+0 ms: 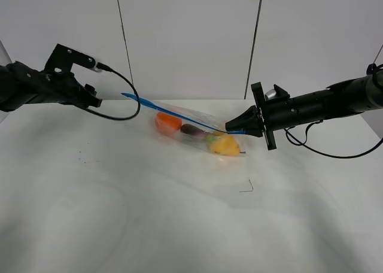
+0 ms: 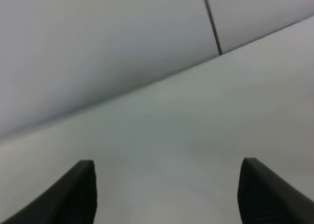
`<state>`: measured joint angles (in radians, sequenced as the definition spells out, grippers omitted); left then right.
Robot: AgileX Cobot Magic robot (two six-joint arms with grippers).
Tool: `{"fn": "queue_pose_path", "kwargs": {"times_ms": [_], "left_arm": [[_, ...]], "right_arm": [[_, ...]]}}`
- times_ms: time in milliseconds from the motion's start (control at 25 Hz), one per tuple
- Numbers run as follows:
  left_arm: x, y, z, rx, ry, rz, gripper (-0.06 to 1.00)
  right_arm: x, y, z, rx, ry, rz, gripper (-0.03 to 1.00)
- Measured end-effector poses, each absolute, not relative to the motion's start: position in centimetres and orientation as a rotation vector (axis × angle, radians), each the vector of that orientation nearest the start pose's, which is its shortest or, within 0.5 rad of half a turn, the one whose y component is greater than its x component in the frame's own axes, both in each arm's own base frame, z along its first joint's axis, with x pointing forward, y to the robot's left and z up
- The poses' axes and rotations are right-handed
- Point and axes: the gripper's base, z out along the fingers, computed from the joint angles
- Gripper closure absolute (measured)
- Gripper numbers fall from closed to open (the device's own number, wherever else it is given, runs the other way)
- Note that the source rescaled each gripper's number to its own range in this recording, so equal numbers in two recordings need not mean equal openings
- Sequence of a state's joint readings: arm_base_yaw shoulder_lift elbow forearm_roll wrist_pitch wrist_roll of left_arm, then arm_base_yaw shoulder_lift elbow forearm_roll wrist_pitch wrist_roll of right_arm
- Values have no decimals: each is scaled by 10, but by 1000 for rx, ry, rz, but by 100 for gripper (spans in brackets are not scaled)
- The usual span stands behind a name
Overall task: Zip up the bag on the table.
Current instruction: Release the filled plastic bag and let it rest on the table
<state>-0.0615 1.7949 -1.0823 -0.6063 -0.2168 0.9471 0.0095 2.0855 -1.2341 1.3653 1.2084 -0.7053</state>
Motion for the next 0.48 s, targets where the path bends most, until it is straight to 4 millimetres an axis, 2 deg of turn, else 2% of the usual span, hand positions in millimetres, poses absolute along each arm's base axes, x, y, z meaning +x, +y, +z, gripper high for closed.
{"fn": "queue_pose_path", "kwargs": {"times_ms": [280,360,480], "left_arm": [[394,21,227,47,2336,-197,14],[388,22,231,39,2441,-314,14],[380,20,237,94,2596,-355,14]], "right_arm": [[379,87,157,153,2548,1703,97],[379,87,157,153,2548,1703,97],[379,87,157,153,2548,1703,97]]}}
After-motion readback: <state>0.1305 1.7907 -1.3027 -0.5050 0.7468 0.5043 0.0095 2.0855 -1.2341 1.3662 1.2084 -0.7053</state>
